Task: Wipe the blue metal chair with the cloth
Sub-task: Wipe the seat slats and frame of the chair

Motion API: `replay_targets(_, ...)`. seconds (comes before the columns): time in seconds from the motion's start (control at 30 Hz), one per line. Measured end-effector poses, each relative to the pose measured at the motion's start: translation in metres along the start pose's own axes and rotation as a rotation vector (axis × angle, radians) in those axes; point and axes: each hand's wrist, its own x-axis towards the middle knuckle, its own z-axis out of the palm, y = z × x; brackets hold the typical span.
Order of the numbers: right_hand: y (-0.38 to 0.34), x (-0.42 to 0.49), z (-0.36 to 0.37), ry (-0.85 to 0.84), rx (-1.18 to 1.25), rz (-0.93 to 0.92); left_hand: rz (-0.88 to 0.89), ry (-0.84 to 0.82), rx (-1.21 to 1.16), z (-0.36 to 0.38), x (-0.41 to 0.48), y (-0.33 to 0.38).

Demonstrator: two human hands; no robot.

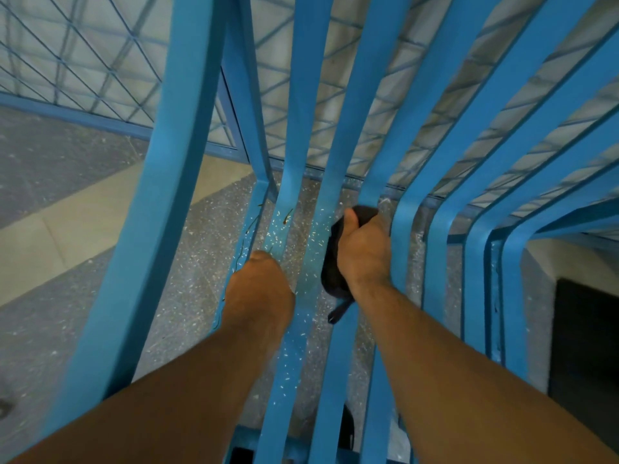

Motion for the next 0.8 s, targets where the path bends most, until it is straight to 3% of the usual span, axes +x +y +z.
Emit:
replay_targets(0.53, 0.079, -0.155, -0.001, -0.09, -0.081, 0.117, 0.01, 0.017, 0.048, -0.004, -0.009, -0.001)
replay_targets(0.8, 0.072, -0.145, -0.004, -0.079, -0.104, 0.093, -0.085, 0.0, -0.128, 0.015, -0.059, -0.049)
